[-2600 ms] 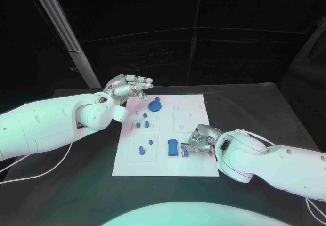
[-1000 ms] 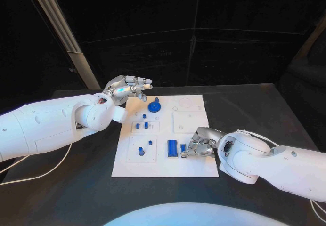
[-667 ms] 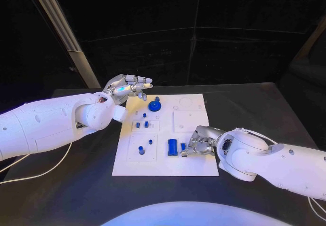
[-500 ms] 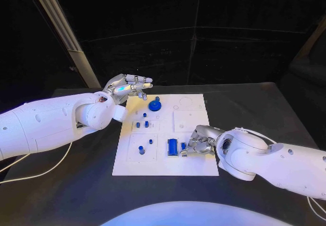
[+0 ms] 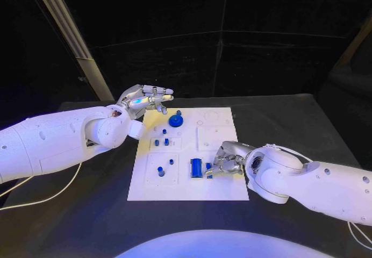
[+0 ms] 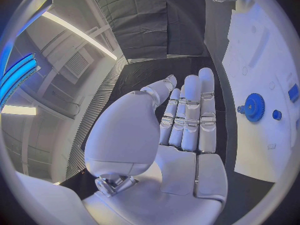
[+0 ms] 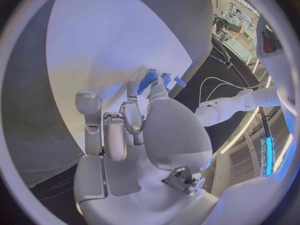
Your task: Assemble the parts on the task board
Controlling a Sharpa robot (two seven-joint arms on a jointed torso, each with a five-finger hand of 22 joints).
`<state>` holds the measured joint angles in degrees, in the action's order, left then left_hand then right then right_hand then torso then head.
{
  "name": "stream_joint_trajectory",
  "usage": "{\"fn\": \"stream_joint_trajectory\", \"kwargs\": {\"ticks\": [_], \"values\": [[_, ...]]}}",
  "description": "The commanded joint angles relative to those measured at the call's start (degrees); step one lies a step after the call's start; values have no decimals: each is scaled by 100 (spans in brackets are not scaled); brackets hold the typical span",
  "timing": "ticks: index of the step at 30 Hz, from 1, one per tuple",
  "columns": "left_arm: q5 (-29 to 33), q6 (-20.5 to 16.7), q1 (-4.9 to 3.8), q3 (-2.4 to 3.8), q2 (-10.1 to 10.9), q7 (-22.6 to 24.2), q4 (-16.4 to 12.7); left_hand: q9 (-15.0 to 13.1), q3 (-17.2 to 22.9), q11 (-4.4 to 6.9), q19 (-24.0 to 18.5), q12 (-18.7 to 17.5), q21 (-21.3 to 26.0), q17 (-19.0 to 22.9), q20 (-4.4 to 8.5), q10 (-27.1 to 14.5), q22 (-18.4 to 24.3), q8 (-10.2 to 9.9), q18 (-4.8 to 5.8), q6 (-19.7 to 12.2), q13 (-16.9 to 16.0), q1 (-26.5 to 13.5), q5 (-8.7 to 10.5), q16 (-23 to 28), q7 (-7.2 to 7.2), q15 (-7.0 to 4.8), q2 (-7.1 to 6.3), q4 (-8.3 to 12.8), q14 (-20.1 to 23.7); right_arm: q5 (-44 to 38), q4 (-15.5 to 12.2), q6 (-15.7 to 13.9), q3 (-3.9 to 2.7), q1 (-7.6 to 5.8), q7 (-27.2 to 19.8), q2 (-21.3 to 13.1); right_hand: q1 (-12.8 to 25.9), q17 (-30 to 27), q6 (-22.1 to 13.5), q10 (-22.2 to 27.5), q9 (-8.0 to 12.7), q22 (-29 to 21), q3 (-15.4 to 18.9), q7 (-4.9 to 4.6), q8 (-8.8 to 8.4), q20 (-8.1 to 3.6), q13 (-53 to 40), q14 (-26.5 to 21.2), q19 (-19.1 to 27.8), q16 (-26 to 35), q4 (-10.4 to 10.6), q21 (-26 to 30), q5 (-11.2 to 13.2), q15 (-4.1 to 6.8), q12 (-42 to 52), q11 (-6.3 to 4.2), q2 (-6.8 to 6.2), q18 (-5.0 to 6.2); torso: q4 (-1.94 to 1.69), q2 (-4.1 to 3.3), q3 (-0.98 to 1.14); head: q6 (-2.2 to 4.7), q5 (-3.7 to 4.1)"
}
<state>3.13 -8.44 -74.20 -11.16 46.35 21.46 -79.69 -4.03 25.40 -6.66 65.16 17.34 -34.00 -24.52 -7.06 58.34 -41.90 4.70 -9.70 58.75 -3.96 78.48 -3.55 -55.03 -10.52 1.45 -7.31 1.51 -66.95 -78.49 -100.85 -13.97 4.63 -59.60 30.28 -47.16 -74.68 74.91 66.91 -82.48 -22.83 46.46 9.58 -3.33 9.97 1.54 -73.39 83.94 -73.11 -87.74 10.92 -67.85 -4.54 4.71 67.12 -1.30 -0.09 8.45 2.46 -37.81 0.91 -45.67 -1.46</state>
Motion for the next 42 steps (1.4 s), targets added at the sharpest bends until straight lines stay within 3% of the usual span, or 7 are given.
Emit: {"fn": "stream_joint_trajectory", "kwargs": {"ticks": [1, 7, 14, 29, 36, 42], "values": [[16, 54, -10, 4, -4, 29, -3, 1, -3, 9, 14, 29, 17, 5, 0, -27, -2, 17, -76, -37, 5, 61, -32, 5, 8, 3, -2, 27, 51, -78, 69, -84, 8, 2, -70, -3, -2, 1086, -41, -14, -9, 6, 68, -1, -35, 19, -8, 516, 38, 19, 16, 37, 93, -10, -2, 30, 33, -89, -5, -4, 3, 5, -1], [16, 51, -10, 4, 4, 28, -3, 1, -3, 9, 14, 29, 17, 5, 0, -27, -2, 17, -76, -37, 5, 61, -32, 5, 8, 3, -2, 27, 51, 215, 23, -460, 8, 2, -441, -45, 180, 1071, -57, -11, -22, 0, 231, -2, -48, 24, -12, 513, 42, 28, 159, 44, 140, -14, -6, 34, 69, -87, 4, 1, 0, 27, -5], [16, 57, -9, 4, -3, 28, -2, 1, -3, 9, 14, 29, 17, 5, 0, -27, -2, 17, -76, -37, 5, 61, -32, 5, 8, 3, -2, 27, 51, 423, -78, -616, 8, 2, -731, -150, 280, 1069, -62, -8, -31, -3, 329, 0, -52, 25, -14, 512, 44, 31, 254, 47, 157, -14, -9, 33, 69, -86, 0, -3, 2, 37, 12], [16, 65, -7, 3, -27, 25, 15, 1, -3, 9, 14, 29, 17, 5, 0, -27, -2, 17, -76, -37, 5, 61, -32, 5, 8, 3, -2, 27, 51, 309, -153, -48, 8, 2, -616, -325, -87, 1064, -66, 1, -60, -13, 342, -2, -52, 22, -15, 511, 53, 35, 59, 61, 147, -12, -22, 32, 94, -85, -8, -5, -2, 46, 32], [16, 65, -7, 1, -37, 25, 18, 1, -3, 9, 14, 29, 17, 5, 0, -27, -2, 17, -76, -37, 5, 61, -32, 5, 8, 3, -2, 27, 51, 202, -108, -11, 8, 2, -484, -280, -128, 1065, -65, 0, -64, -3, 344, -4, -52, 23, -19, 511, 50, 35, 31, 58, 133, -14, -19, 33, 108, -87, -14, -7, -6, 46, 18], [16, 65, -7, -1, -33, 22, 11, 1, -3, 9, 14, 29, 17, 5, 0, -27, -2, 17, -76, -37, 5, 61, -32, 5, 8, 3, -2, 27, 51, 99, -74, 51, 9, 3, -381, -244, -167, 1066, -63, -1, -68, 2, 346, -4, -51, 24, -21, 511, 48, 35, 3, 56, 109, -15, -17, 33, 121, -87, -9, -11, -4, 1, 5]]}}
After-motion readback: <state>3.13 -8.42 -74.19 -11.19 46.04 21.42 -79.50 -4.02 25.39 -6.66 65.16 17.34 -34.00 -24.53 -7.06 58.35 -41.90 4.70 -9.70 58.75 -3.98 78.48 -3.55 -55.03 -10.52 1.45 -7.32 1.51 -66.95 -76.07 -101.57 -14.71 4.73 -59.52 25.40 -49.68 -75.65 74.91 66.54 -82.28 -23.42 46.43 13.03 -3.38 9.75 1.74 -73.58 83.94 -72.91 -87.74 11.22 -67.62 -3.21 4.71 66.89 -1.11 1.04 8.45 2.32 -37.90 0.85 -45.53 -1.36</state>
